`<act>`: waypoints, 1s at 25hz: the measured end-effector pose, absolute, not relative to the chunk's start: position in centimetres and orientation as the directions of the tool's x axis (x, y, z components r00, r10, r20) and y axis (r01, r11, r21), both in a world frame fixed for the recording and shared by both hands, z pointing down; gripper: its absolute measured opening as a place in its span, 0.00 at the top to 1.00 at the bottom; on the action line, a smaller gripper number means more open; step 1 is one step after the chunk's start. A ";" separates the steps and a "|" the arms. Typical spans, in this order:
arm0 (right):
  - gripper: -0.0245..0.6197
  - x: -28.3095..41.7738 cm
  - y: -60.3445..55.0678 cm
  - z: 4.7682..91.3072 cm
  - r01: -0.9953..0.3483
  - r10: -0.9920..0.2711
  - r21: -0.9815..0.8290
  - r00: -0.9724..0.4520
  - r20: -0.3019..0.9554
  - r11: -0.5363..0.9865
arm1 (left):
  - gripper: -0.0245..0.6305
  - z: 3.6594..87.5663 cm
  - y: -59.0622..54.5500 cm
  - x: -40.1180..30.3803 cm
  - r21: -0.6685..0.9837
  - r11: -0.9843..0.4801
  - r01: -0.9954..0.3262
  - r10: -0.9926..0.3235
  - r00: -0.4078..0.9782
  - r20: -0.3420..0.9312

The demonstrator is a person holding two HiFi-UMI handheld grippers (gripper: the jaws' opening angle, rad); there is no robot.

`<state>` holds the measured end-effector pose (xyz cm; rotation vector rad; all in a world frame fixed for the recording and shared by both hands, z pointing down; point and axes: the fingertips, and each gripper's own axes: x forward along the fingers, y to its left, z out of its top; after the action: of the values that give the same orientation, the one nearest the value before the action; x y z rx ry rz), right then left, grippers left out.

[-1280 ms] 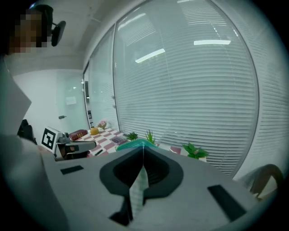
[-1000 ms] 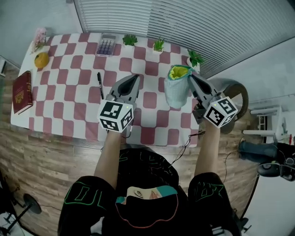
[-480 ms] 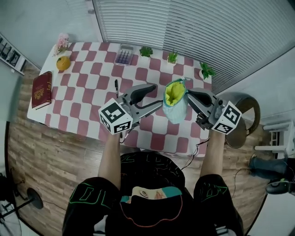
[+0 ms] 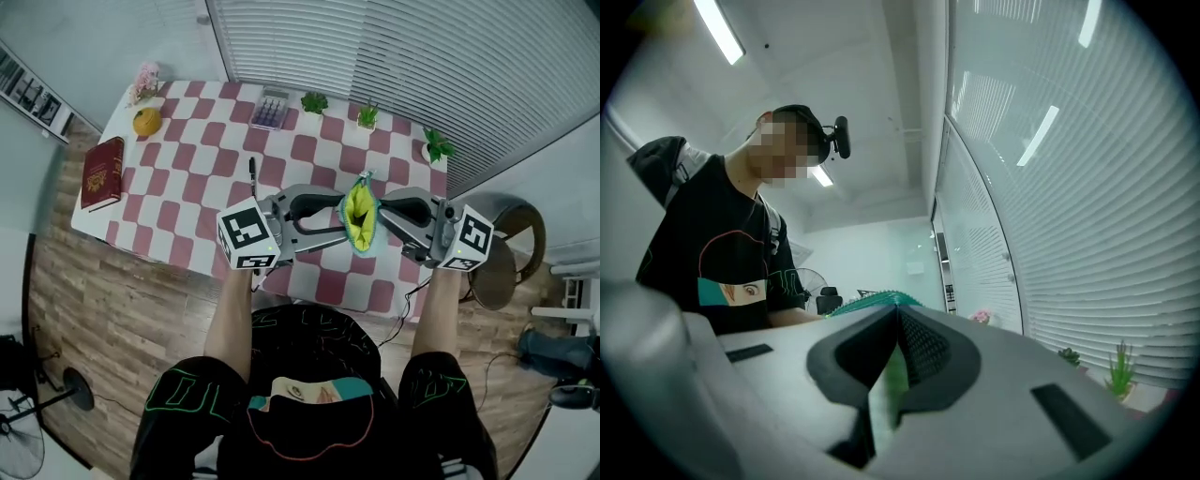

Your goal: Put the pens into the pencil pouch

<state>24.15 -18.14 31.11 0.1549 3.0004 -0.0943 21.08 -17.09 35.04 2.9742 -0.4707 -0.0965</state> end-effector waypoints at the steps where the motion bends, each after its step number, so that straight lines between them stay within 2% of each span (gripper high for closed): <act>1: 0.95 24.2 -18.0 31.1 0.111 0.102 -0.056 -0.984 -0.147 0.992 | 0.68 35.0 -17.0 21.2 0.138 -0.943 -0.302 -0.310 0.950 -0.041; 2: 0.95 24.2 -18.0 31.1 0.114 0.104 -0.057 -0.983 -0.154 0.992 | 0.72 35.1 -16.9 21.2 0.140 -0.943 -0.302 -0.310 0.950 -0.038; 5: 0.95 24.7 -17.8 31.4 0.115 0.103 -0.061 -0.980 -0.170 0.991 | 0.77 35.1 -16.6 21.3 0.138 -0.942 -0.305 -0.311 0.950 -0.028; 14: 0.95 26.5 -17.3 32.8 0.079 0.056 -0.102 -0.976 -0.213 0.992 | 0.85 35.0 -15.4 19.2 0.168 -0.928 -0.333 -0.342 0.939 -0.026; 25: 0.94 24.3 -16.4 35.0 0.093 0.067 -0.167 -0.986 -0.156 0.981 | 0.93 35.4 -14.6 14.8 0.205 -0.902 -0.380 -0.397 0.916 -0.051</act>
<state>24.26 -16.40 35.03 0.1212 2.9778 -0.2619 14.78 -14.60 35.38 2.8864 -0.5909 -0.1364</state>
